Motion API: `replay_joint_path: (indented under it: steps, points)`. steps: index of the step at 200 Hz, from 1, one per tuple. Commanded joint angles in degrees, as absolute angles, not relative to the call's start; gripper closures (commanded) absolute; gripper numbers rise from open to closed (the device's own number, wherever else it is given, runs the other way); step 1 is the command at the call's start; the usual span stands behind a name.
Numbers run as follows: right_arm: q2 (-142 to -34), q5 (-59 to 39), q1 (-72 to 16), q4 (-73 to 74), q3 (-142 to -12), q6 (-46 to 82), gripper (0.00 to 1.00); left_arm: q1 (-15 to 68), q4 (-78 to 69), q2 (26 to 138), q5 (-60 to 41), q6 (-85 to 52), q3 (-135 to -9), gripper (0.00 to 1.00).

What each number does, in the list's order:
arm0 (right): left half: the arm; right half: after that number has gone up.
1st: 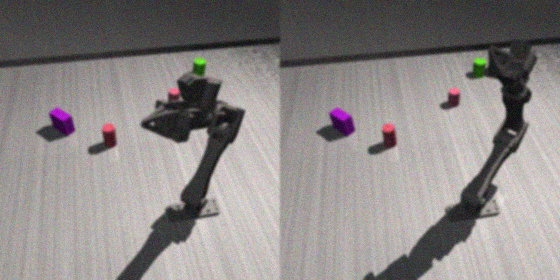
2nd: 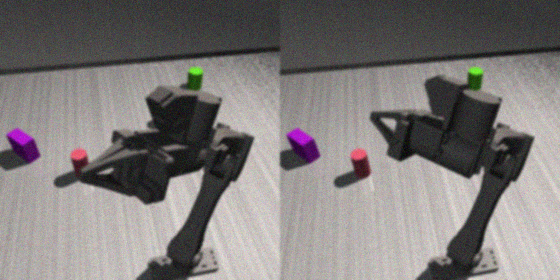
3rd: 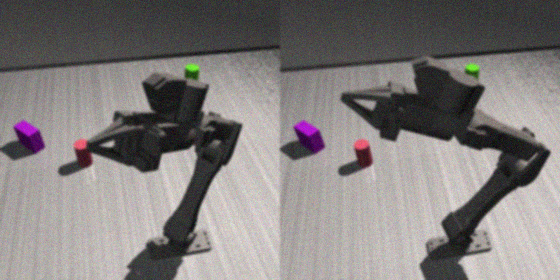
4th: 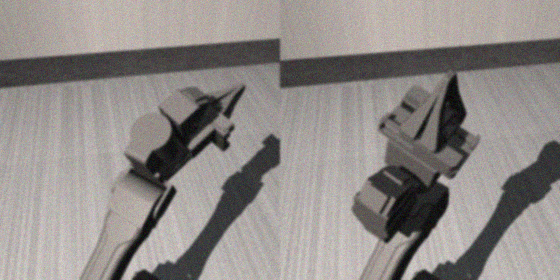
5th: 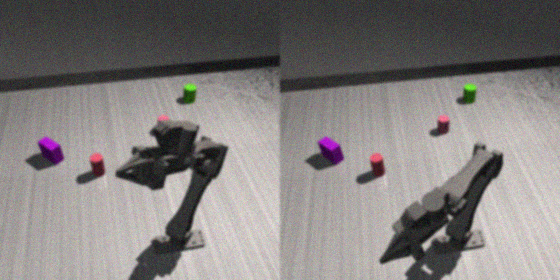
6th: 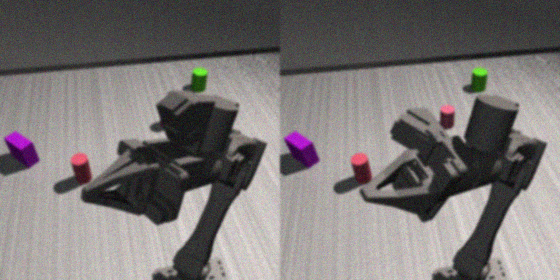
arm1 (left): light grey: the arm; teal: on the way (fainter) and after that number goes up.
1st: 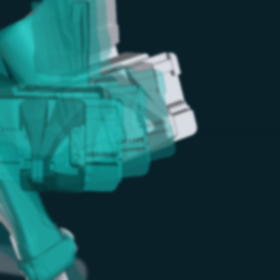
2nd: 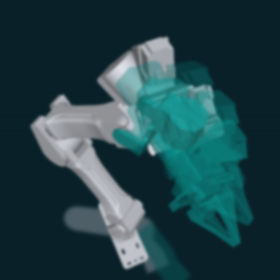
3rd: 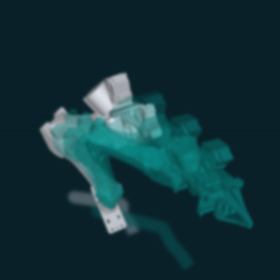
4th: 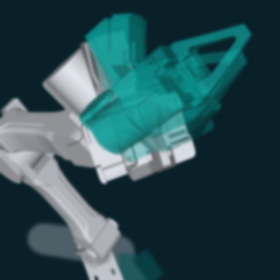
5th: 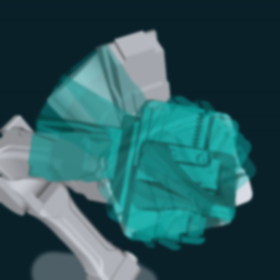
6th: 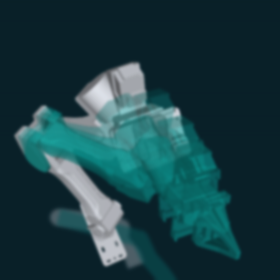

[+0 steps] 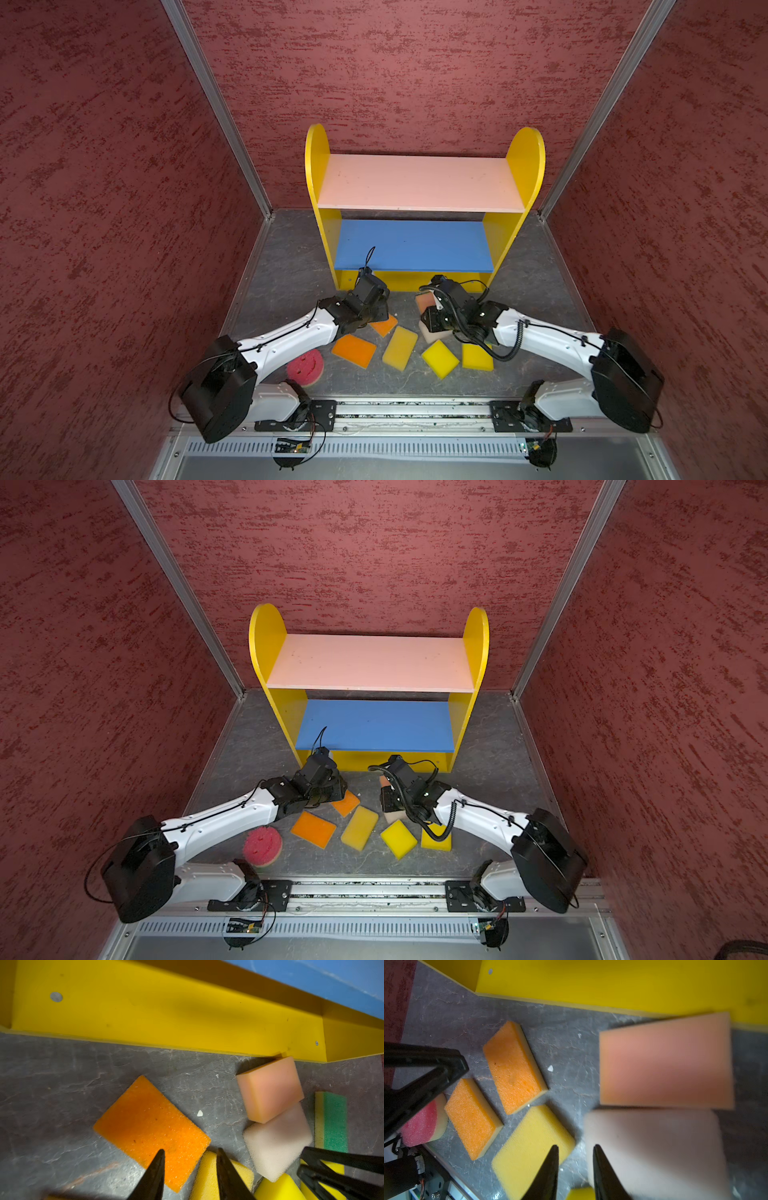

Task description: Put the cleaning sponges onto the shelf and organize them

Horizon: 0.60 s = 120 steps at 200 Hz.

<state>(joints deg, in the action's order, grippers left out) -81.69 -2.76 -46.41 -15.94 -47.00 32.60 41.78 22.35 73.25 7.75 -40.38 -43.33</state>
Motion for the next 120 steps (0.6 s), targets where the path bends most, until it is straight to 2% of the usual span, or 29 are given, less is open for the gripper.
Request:
replay_joint_path:
  steps: [1, 24, 120]
  points:
    - [-86.5, -2.7, -46.8, -9.2, -50.5, 27.1, 0.73, 41.7, 24.9, 69.2, 10.6, -44.0, -41.4, 0.57]
    - [-91.4, -4.6, -47.0, -7.1, -53.7, 24.7, 0.73, 41.7, 25.5, 66.3, 11.1, -46.6, -38.8, 0.60]
    - [-103.7, -7.8, -50.0, -4.9, -61.7, 20.8, 0.67, 36.5, 23.8, 66.6, 5.7, -51.4, -33.1, 0.59]
